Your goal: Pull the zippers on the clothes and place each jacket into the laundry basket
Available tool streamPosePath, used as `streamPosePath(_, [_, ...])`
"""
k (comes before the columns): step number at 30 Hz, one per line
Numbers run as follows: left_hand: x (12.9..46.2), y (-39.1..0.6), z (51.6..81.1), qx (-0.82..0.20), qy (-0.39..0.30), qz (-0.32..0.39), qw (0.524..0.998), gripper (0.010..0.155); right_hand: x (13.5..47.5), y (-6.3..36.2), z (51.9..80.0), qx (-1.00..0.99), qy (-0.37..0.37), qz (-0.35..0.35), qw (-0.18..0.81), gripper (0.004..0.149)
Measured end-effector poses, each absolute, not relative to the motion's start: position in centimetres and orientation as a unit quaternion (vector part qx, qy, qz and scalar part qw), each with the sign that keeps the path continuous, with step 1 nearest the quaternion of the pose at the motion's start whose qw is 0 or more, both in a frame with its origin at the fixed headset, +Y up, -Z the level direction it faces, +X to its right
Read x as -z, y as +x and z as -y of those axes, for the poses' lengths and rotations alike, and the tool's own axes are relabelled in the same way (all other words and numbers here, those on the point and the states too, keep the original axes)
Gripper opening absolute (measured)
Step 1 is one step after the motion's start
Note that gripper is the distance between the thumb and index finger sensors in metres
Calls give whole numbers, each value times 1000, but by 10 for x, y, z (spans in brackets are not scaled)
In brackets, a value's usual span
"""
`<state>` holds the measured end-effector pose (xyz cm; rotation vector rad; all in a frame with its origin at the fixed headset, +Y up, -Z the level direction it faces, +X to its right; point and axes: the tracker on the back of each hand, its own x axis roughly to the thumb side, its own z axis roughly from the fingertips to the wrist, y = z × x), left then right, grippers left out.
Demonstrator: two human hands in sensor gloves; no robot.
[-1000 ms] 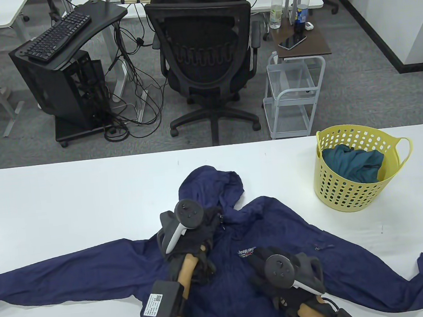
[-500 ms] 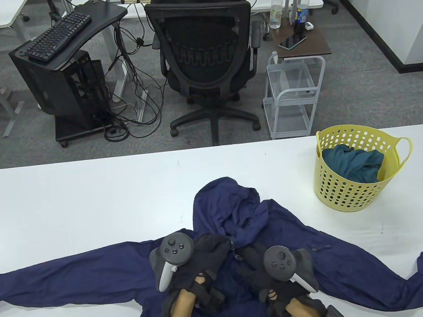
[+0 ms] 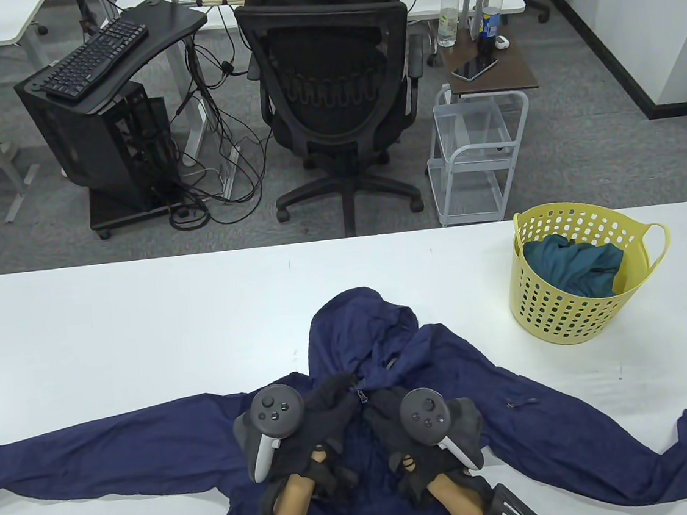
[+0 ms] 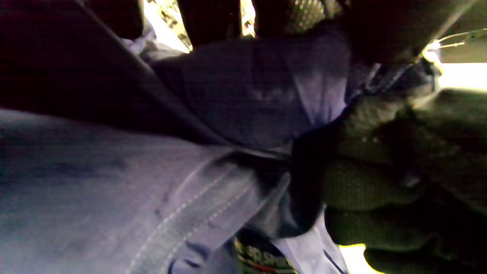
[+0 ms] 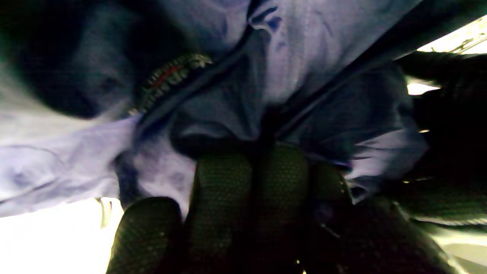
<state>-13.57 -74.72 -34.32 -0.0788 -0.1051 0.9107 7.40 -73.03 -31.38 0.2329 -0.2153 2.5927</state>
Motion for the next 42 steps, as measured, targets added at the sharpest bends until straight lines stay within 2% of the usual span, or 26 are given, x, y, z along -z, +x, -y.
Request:
streamPosePath(7, [342,-131,744,-438,-39,62,896,45,313,82,729,-961,70,102,248,41])
streamPosePath(12, [347,-135,743,-502,-54,45,862,45,318,83,737,-970,74,66,221,41])
streamPosePath(16, [353,-147,741,-491,-30,10,871,45,319,81,743,-972,85,35,217,41])
streamPosePath(20, [358,-166,733,-452,36,-43,890,45,316,73,753,-971,134,-40,195,40])
streamPosePath(24, [353,-176,728,-323,132,-90,933,45,313,65,763,-966,173,-121,150,40])
streamPosePath(27, [347,-168,716,-254,151,-42,954,54,318,66,762,-960,164,-117,194,39])
streamPosePath(30, [339,-146,695,-179,161,49,969,56,324,75,756,-944,138,-78,289,39])
streamPosePath(33, [333,-116,684,-86,101,139,981,52,323,86,746,-921,129,-32,367,41])
streamPosePath(35, [335,-103,687,-52,31,176,982,51,321,91,741,-908,127,-5,399,42])
streamPosePath(37, [338,-97,696,-57,-17,172,983,51,319,94,738,-902,128,11,413,42])
streamPosePath(42, [345,-96,714,-38,58,108,992,40,319,87,745,-937,132,-11,324,45])
